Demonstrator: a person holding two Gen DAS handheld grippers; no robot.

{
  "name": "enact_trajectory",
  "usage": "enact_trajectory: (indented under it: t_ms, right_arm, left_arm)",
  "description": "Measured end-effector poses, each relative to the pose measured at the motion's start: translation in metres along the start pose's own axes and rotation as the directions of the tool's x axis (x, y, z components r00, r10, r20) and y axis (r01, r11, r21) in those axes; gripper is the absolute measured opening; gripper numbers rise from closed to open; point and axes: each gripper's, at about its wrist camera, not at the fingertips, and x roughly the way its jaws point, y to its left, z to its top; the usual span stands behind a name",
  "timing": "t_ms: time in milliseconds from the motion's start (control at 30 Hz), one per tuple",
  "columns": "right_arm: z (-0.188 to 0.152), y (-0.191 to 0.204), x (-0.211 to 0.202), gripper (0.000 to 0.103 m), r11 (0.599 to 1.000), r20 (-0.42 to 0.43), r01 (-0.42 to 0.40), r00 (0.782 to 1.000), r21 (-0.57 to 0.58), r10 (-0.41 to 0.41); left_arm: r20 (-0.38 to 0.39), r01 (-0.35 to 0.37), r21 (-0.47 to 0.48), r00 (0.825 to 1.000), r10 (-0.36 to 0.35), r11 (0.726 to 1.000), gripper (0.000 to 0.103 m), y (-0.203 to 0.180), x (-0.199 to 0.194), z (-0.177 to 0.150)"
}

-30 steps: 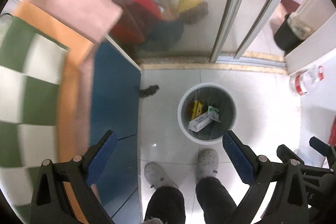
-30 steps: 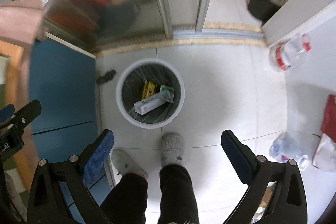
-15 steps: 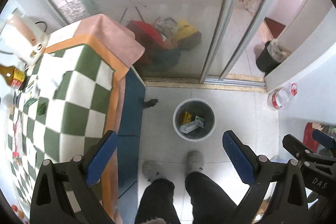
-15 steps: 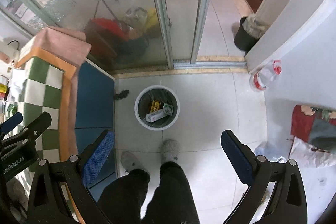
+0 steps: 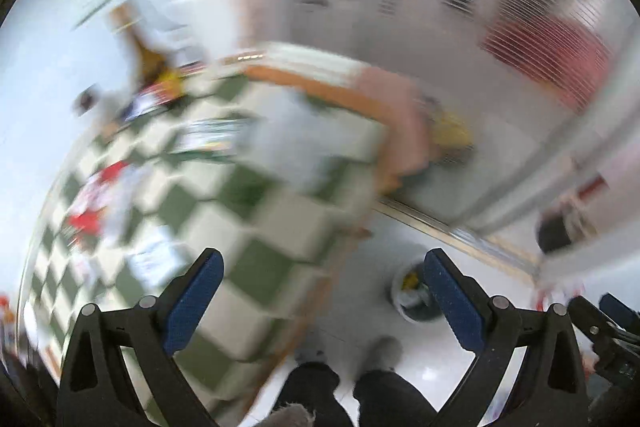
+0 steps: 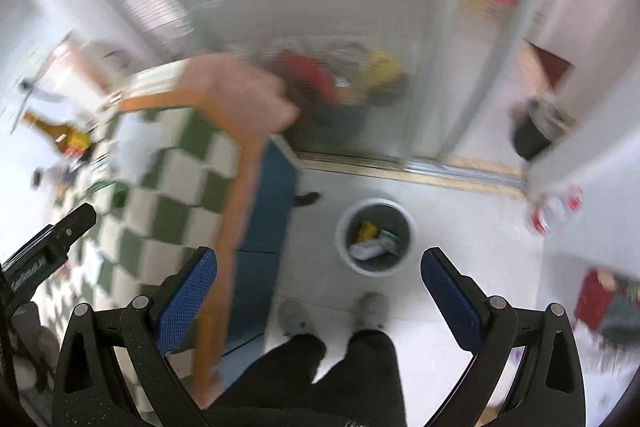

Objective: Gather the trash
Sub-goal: 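Move both tools back over the counter, then grasp the clear plastic wrapper with the left tool while the right tool grasps a white paper sachet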

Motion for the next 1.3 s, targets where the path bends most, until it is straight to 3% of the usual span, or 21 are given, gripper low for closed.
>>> enact_trajectory:
  t_ms: [133,200,267,333,400,500,600,667,733,767,867,900,933,967,1033,1067,1133,1200,1300]
  right_arm:
    - [0.009,0.105,0.036,0.103,0.987,-0.079,-0.097,0.993,-0.129,0.088]
    - [0.008,0.157,0.058,0.103,0.972,-0.139,-0.140,0.984,-0.188,0.115]
    - [0.004,0.208,0.083,0.103,0.951,-0.195,-0.174,0.973,-0.254,0.126]
    - [-0.006,0.258,0.109,0.103,0.928,-0.247,-0.200,0.961,-0.314,0.123]
    - [-0.017,0.310,0.138,0.103,0.898,-0.293,-0.214,0.951,-0.385,0.101]
    - [-0.036,0.371,0.179,0.103,0.855,-0.341,-0.214,0.939,-0.472,0.046]
    - [-0.051,0.421,0.221,0.103,0.813,-0.347,-0.173,0.937,-0.557,-0.038]
    - [-0.059,0.442,0.241,0.103,0.790,-0.336,-0.143,0.938,-0.597,-0.084]
    - [-0.067,0.454,0.253,0.103,0.763,-0.296,-0.089,0.945,-0.641,-0.138]
    - [-0.073,0.461,0.253,0.103,0.744,-0.265,-0.071,0.953,-0.665,-0.146]
    - [-0.084,0.468,0.249,0.101,0.714,-0.215,-0.058,0.967,-0.698,-0.133]
    - [-0.088,0.468,0.246,0.097,0.708,-0.202,-0.061,0.972,-0.704,-0.117]
    - [-0.091,0.467,0.242,0.090,0.702,-0.190,-0.064,0.976,-0.709,-0.103]
    - [-0.094,0.468,0.238,0.085,0.699,-0.180,-0.065,0.979,-0.712,-0.091]
    - [-0.100,0.466,0.229,0.053,0.689,-0.161,-0.071,0.985,-0.722,-0.067]
    - [-0.102,0.465,0.226,0.044,0.686,-0.159,-0.074,0.985,-0.724,-0.061]
    - [-0.105,0.465,0.222,0.007,0.708,-0.191,-0.121,0.981,-0.695,-0.020]
    - [-0.100,0.452,0.222,0.003,0.747,-0.263,-0.209,0.964,-0.631,0.047]
    - [-0.092,0.431,0.209,0.002,0.770,-0.272,-0.261,0.955,-0.583,0.117]
  left_arm:
    - [-0.044,-0.114,-0.173,0.993,0.108,0.978,0.103,0.118,0.014,-0.009]
    - [-0.087,-0.196,-0.251,0.980,0.180,0.948,0.103,0.183,0.028,-0.022]
    - [-0.150,-0.293,-0.310,0.954,0.258,0.904,0.102,0.246,0.045,-0.041]
    - [-0.211,-0.344,-0.361,0.935,0.283,0.867,0.102,0.294,0.060,-0.059]
    - [-0.274,-0.360,-0.431,0.926,0.260,0.827,0.102,0.344,0.082,-0.079]
    - [-0.332,-0.323,-0.531,0.930,0.159,0.783,0.101,0.387,0.106,-0.101]
    - [-0.323,-0.240,-0.636,0.946,0.030,0.733,0.101,0.412,0.131,-0.119]
    - [-0.295,-0.194,-0.669,0.955,-0.017,0.717,0.101,0.415,0.139,-0.121]
    - [-0.279,-0.156,-0.683,0.958,-0.058,0.713,0.091,0.412,0.151,-0.120]
    - [-0.291,-0.178,-0.667,0.956,-0.032,0.724,0.090,0.409,0.153,-0.117]
    - [-0.304,-0.239,-0.591,0.951,0.061,0.771,0.064,0.396,0.154,-0.109]
    - [-0.292,-0.232,-0.580,0.954,0.066,0.781,0.043,0.393,0.152,-0.107]
    - [-0.287,-0.230,-0.568,0.955,0.072,0.790,0.015,0.390,0.150,-0.106]
    - [-0.295,-0.231,-0.554,0.953,0.072,0.800,0.004,0.387,0.149,-0.106]
    - [-0.303,-0.234,-0.548,0.950,0.070,0.803,0.002,0.384,0.147,-0.110]
    - [-0.309,-0.245,-0.540,0.948,0.080,0.805,0.002,0.380,0.145,-0.113]
    - [-0.316,-0.259,-0.532,0.944,0.095,0.806,0.002,0.376,0.138,-0.122]
    - [-0.314,-0.264,-0.523,0.944,0.105,0.810,0.002,0.369,0.127,-0.131]
    - [-0.308,-0.298,-0.474,0.938,0.161,0.828,0.002,0.357,0.105,-0.140]
